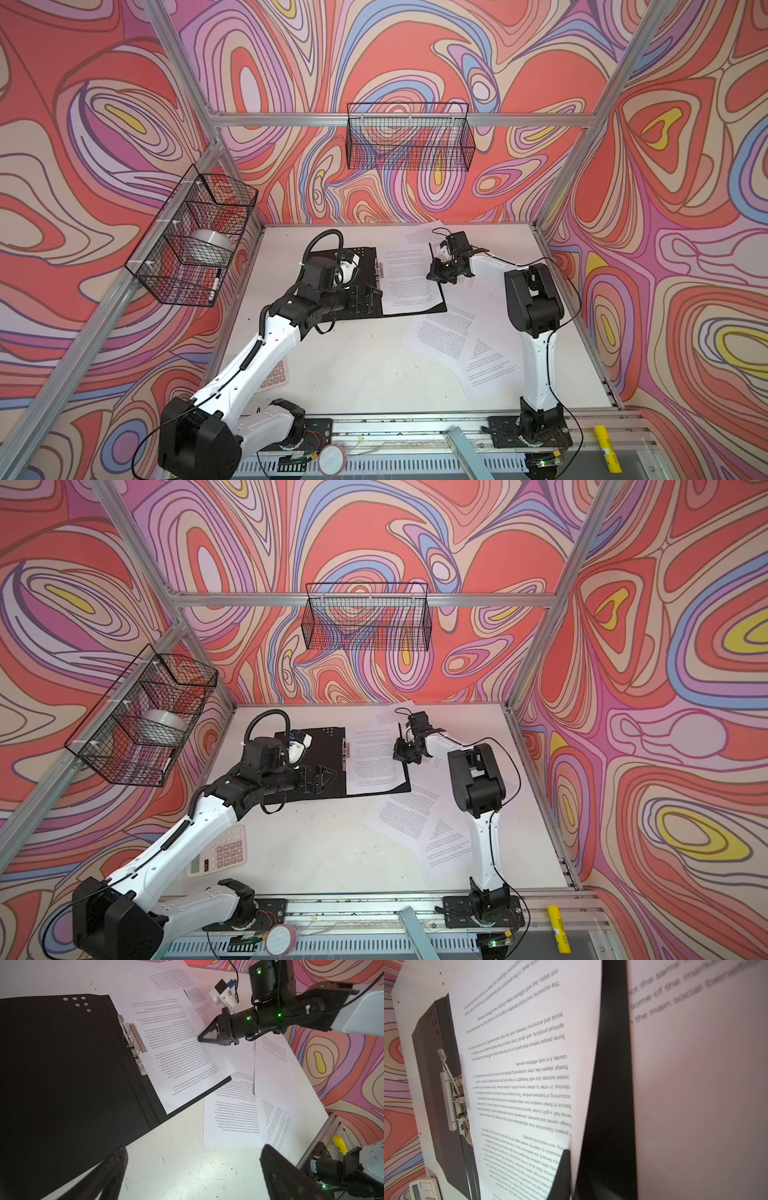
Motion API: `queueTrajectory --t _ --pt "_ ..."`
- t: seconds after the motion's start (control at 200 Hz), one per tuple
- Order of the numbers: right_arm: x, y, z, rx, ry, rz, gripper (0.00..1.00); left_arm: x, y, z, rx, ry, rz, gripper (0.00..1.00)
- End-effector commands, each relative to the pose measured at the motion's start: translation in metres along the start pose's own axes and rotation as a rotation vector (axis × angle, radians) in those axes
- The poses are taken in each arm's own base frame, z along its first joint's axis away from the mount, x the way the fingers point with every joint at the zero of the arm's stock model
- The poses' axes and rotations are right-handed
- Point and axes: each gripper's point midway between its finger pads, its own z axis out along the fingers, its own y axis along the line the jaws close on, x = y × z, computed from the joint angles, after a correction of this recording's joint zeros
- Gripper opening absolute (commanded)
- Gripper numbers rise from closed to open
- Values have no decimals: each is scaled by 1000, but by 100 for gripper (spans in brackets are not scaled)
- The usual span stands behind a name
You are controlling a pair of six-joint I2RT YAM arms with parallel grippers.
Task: Put the files into the folder
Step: 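Hold the sheet flat on the folder with the right gripper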
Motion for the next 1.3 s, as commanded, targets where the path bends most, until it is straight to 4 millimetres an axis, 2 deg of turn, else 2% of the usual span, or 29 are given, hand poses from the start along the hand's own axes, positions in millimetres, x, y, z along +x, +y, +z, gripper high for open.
queueTrajectory --t 0.0,0.521,0.711,0.916,1.097,1.297 --pt "9 0 -2 15 15 7 0 -3 -2 -1 11 0 2 100" --pt "12 -1 -2 10 23 14 2 -2 -2 0 15 8 -6 100" --pt "14 0 -4 12 22 18 15 -2 -2 1 15 7 -5 100" --pt "15 0 -5 11 23 17 22 -2 -3 0 21 8 -6 100" --pt "13 1 -9 15 9 14 42 -2 -3 0 22 8 -8 100" --pt "11 -2 -11 43 8 20 51 -2 -4 -1 23 4 -7 100"
